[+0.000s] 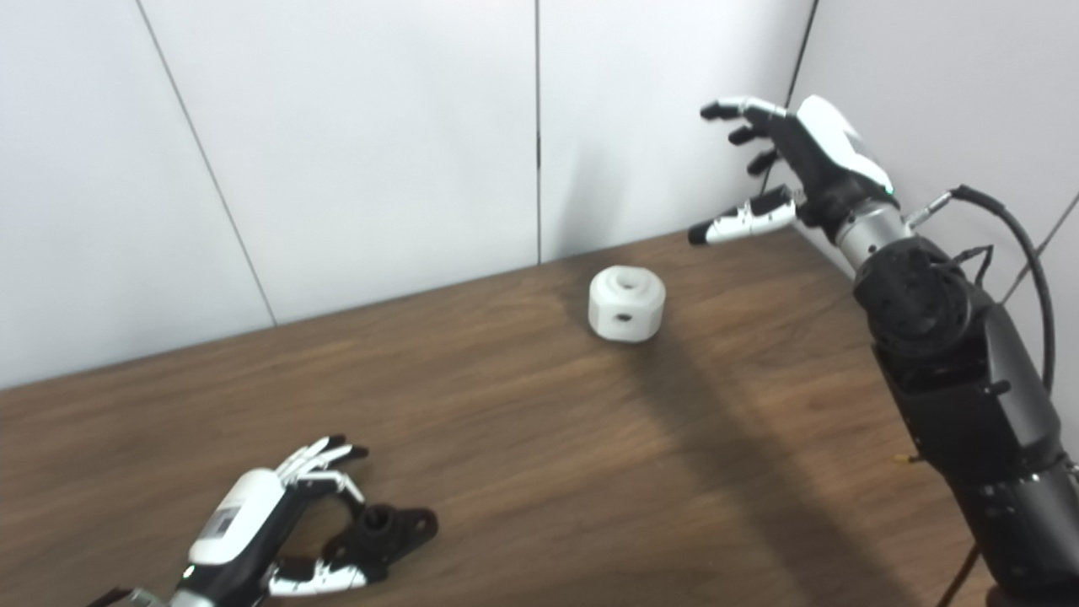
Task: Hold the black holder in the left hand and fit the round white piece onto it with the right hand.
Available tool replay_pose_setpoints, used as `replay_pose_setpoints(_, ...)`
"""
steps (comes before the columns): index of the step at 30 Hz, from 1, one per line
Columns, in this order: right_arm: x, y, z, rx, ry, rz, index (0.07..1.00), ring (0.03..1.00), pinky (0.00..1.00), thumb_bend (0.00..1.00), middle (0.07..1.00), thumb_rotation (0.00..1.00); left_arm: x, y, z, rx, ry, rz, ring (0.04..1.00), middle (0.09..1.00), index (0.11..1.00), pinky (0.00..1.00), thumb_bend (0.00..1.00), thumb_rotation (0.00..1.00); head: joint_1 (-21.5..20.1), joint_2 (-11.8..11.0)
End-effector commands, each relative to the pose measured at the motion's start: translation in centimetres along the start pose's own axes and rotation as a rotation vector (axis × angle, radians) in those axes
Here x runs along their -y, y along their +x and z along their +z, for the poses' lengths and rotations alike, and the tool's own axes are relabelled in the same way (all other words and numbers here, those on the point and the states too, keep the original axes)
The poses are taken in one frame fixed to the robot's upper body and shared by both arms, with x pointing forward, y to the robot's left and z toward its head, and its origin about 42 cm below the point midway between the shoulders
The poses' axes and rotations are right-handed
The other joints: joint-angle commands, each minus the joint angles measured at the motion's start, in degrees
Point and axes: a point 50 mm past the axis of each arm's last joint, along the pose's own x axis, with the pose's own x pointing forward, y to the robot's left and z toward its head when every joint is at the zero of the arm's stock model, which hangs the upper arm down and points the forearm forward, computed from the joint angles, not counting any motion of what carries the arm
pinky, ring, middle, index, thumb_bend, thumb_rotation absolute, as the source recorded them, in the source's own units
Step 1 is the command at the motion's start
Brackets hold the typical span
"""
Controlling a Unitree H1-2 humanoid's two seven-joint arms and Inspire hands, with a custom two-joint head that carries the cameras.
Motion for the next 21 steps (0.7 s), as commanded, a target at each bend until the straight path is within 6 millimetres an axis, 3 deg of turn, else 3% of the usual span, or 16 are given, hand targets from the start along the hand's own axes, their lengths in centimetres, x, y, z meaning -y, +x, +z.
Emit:
replay_pose_setpoints(1,1.8,0.9,0.4,0.022,-0.035,0.002,0.870,0.853,0.69,0.83,0.903,0.24,5.1,-5.1,-3.9,-0.186,-0.019,-0.200,0.949,0.867,0.484,0.94,0.52,0.05,0.0,0.0)
replay_pose_setpoints(6,-0.2,2.1,-0.4,-0.030,-0.020,0.121,0.914,0.879,0.70,0.84,0.943,0.22,5.1,-5.3,-4.5,-0.195,-0.026,-0.203,0.958,0.872,0.484,0.95,0.52,0.05,0.2,-0.5)
replay_pose_setpoints(15,-4.7,4.3,-1.5,-0.108,-0.017,0.240,0.930,0.924,0.77,0.90,0.961,0.32,5.2,-5.7,-4.6,-0.189,-0.029,-0.203,0.956,0.874,0.484,0.95,0.52,0.05,0.4,-0.3)
replay_pose_setpoints(21,-7.6,5.5,-2.5,-0.176,0.038,0.306,0.936,0.936,0.76,0.97,0.977,0.39,5.1,-5.6,-4.3,-0.186,-0.032,-0.202,0.954,0.874,0.484,0.95,0.52,0.05,0.7,-0.3)
